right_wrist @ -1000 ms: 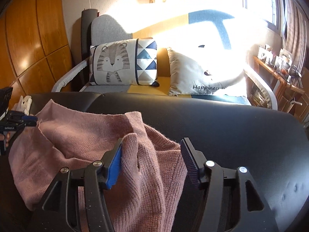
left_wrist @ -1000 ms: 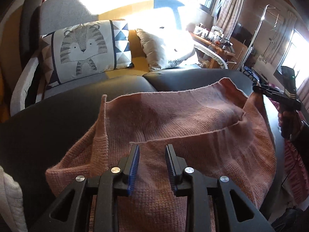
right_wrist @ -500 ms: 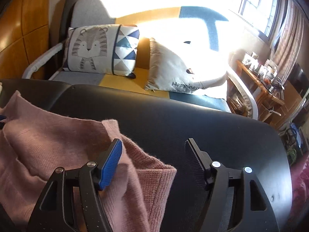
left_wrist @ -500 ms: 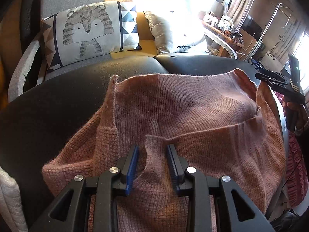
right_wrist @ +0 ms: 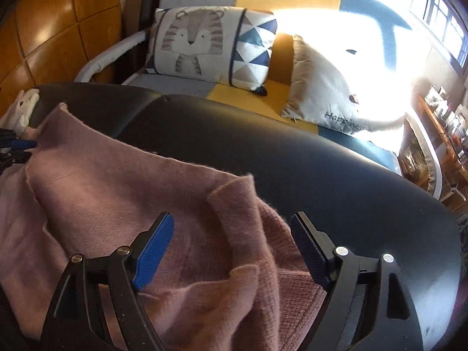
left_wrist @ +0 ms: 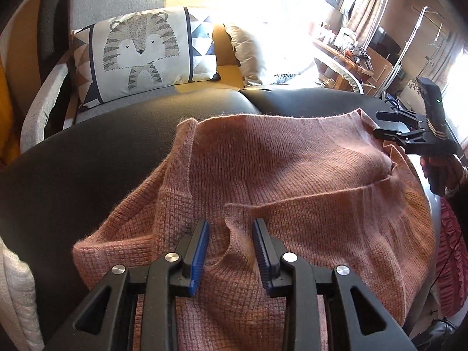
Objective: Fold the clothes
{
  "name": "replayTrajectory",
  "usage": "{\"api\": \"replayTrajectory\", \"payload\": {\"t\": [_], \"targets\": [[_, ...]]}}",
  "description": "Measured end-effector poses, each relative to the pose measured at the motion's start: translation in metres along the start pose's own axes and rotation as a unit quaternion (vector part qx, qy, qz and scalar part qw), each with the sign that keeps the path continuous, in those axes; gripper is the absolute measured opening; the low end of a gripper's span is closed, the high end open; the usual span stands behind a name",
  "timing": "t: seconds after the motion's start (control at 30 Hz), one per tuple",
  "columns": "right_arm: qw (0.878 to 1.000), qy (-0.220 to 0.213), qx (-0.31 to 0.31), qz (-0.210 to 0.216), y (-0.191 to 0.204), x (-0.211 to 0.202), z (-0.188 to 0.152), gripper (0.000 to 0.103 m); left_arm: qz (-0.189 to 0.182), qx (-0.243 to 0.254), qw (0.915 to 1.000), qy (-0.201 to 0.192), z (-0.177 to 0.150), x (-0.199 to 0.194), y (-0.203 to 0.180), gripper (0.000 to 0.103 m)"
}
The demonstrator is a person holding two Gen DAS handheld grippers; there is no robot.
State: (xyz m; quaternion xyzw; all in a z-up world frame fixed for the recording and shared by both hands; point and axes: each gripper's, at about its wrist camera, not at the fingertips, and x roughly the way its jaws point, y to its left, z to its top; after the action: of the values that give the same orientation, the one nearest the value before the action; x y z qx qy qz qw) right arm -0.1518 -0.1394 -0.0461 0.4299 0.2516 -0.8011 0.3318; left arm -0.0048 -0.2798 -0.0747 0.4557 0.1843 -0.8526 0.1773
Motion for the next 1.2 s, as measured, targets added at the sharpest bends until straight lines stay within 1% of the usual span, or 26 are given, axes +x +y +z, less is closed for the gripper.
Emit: {"api": "replayTrajectory", "payload": {"t": [0.07,0.1,0.17,0.2,0.23,0.27,0.3,0.37,0.43,0.47,0.5,0.57,0.63,0.67,0.77,0.87,0.9,0.97,1.03,1.13,1.2], "targets": [[0.997,-0.004,0.053,-0.064,-0.032,0.0,0.002,0.084,0.003,0.013,0.9999,0.003,0.001,0.001,-0.002,0.031],[0.992,-0.01,0.082,-0.098,-0.049,-0.003,0.001,0.084,0.005,0.015,0.9999,0.005,0.001,0.002,-0.002,0.032],[0.983,-0.021,0.136,-0.12,-0.074,-0.015,-0.007,0.084,0.009,0.002,0.9999,0.008,0.002,0.004,0.004,0.034],[0.983,-0.033,0.15,-0.098,-0.08,-0.023,-0.012,0.084,0.01,-0.009,0.9999,0.009,0.003,0.005,0.007,0.036],[0.984,-0.048,0.16,-0.067,-0.085,-0.032,-0.017,0.084,0.007,-0.023,0.9997,0.008,0.003,0.005,0.011,0.036],[0.984,-0.066,0.162,-0.045,-0.083,-0.043,-0.023,0.084,0.001,-0.033,0.9994,0.005,0.003,0.005,0.013,0.036],[0.985,-0.083,0.152,-0.02,-0.078,-0.055,-0.028,0.084,-0.005,-0.041,0.9991,0.003,0.003,0.005,0.015,0.036],[0.984,-0.118,0.127,0.033,-0.064,-0.078,-0.038,0.084,-0.016,-0.041,0.999,-0.001,0.0,0.004,0.013,0.035],[0.984,-0.125,0.089,0.087,-0.043,-0.089,-0.043,0.084,-0.024,-0.041,0.9989,0.0,0.0,0.003,0.012,0.035],[0.985,-0.12,0.065,0.109,-0.031,-0.092,-0.045,0.084,-0.029,-0.041,0.9987,0.002,0.0,0.002,0.011,0.035],[0.985,-0.112,0.042,0.12,-0.018,-0.093,-0.047,0.084,-0.035,-0.041,0.9985,0.003,0.001,0.001,0.011,0.035],[0.986,-0.094,0.002,0.135,0.006,-0.09,-0.05,0.084,-0.036,-0.037,0.9987,0.004,0.002,-0.001,0.008,0.035],[0.988,-0.079,-0.015,0.133,0.019,-0.081,-0.055,0.084,-0.037,-0.03,0.9989,0.007,0.001,-0.001,0.005,0.035],[0.988,-0.074,-0.012,0.133,0.021,-0.077,-0.057,0.084,-0.037,-0.026,0.9989,0.008,0.0,-0.001,0.003,0.035],[0.985,-0.07,0.021,0.154,0.017,-0.071,-0.064,0.084,-0.033,-0.017,0.9992,0.014,0.001,0.001,-0.001,0.035],[0.985,-0.073,0.026,0.153,0.017,-0.073,-0.068,0.084,-0.035,-0.02,0.9992,0.002,0.001,-0.001,0.0,0.035],[0.985,-0.073,0.026,0.151,0.017,-0.074,-0.07,0.084,-0.036,-0.021,0.9991,-0.002,0.0,-0.002,0.0,0.033],[0.984,-0.07,0.033,0.158,0.015,-0.072,-0.072,0.084,-0.038,-0.023,0.999,-0.01,0.0,-0.004,0.0,0.023],[0.982,-0.066,0.048,0.172,0.012,-0.07,-0.075,0.084,-0.04,-0.024,0.9987,-0.019,0.0,-0.006,0.001,0.004],[0.981,-0.065,0.059,0.175,0.01,-0.067,-0.08,0.084,-0.042,-0.027,0.9983,-0.031,-0.001,-0.008,0.002,0.003],[0.982,-0.066,0.063,0.167,0.008,-0.067,-0.083,0.084,-0.02,-0.053,0.9964,-0.062,0.002,-0.022,0.014,0.002]]}}
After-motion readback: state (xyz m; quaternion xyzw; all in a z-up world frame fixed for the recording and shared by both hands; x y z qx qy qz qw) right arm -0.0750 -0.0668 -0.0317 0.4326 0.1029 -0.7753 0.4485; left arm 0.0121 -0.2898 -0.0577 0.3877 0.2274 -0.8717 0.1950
